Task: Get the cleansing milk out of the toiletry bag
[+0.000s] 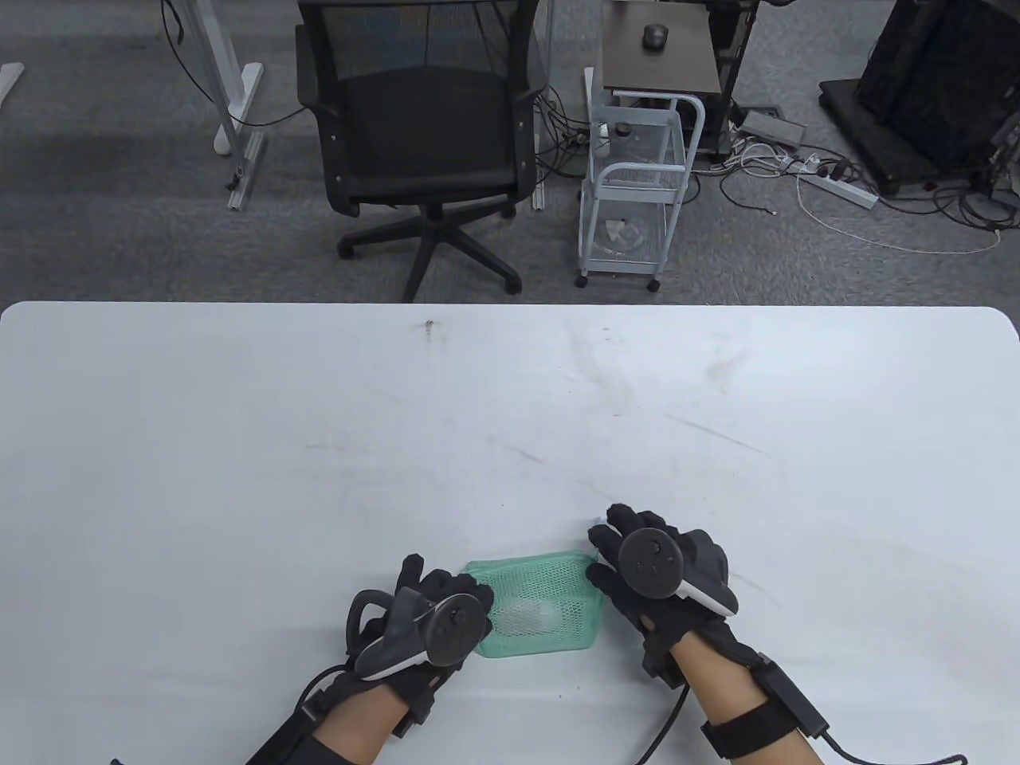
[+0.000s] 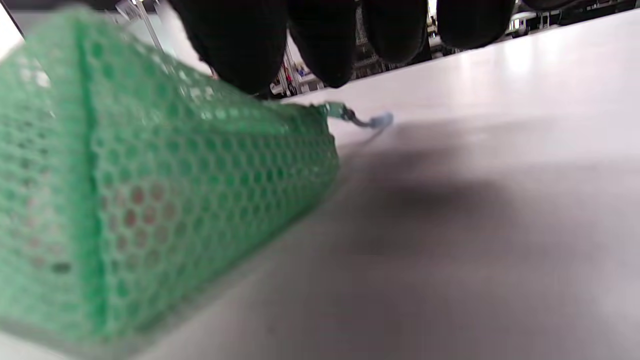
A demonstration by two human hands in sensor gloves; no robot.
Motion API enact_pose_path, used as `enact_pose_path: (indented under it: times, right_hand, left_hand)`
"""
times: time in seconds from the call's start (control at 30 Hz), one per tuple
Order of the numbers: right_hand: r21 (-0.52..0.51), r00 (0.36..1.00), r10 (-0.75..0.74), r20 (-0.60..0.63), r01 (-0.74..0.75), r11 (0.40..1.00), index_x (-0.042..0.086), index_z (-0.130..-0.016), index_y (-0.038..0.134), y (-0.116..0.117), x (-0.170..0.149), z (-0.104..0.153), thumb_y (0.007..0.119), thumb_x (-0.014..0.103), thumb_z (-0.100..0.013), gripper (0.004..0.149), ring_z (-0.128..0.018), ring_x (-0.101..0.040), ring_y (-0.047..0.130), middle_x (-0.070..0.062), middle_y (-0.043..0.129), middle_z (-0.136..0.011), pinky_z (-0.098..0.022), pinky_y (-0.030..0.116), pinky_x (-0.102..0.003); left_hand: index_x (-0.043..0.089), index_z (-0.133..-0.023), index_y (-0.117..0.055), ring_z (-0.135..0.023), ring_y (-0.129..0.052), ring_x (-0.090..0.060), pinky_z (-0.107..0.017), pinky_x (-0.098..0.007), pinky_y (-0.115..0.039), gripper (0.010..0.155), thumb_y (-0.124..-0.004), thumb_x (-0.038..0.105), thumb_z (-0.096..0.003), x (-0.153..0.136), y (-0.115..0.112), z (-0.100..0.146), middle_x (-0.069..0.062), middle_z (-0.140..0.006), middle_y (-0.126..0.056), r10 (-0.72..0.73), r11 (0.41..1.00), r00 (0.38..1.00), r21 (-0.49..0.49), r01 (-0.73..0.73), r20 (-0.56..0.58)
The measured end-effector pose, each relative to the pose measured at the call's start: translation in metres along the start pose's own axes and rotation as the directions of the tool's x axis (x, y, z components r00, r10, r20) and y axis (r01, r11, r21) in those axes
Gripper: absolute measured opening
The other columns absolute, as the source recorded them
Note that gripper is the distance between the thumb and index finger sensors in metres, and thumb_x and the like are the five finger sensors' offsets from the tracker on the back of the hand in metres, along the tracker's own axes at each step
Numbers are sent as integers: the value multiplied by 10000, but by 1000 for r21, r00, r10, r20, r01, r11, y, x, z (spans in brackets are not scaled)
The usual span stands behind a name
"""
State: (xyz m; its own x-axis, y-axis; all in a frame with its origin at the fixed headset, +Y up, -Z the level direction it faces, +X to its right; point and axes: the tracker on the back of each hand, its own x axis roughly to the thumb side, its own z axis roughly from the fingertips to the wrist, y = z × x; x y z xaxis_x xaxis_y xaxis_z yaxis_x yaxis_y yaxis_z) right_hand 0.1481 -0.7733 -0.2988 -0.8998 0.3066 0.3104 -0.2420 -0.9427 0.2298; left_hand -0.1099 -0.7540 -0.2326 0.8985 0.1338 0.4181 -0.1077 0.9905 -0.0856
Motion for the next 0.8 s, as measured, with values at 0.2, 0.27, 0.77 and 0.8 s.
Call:
enact_pose_path:
  times: [0.2,0.27,0.77,0.8]
  right_hand:
    - [54,999,27,-26,-25,998,59,-1044,740,10,0,-9,859,317,-553,567,-940,-737,498,-343,486,-1185,-649,456,-783]
    - [61,998,45,-36,-43,997,63,-1034,756,13,1,-10,864,309,-551,553,-938,-736,505,-339,497,-1183,-646,462,-784]
    - [13,993,117,-35,-117,993,34,-909,858,19,10,-13,914,228,-520,438,-929,-719,573,-317,586,-1158,-640,509,-777]
    - [16,992,118,-34,-118,993,32,-903,861,19,10,-13,915,227,-520,433,-931,-716,574,-314,591,-1157,-641,510,-776]
  left_hand:
    - [230,-893,-939,-872,-980,-396,-739,-678,-579,464,-944,397,-460,2,0,0,-60,-968,-986,-9,1000,1000,2,9,-3]
    - [229,-894,-938,-872,-979,-397,-737,-678,-581,466,-945,396,-459,3,-1,0,-60,-970,-985,-11,1000,1000,3,11,0]
    - [235,-917,-915,-880,-970,-396,-738,-673,-583,489,-940,407,-460,6,-1,-1,-62,-986,-969,-21,1000,1000,3,21,-3]
    - [235,-918,-915,-880,-969,-397,-738,-673,-583,489,-940,406,-461,6,-1,-1,-64,-988,-967,-20,1000,1000,4,20,-4]
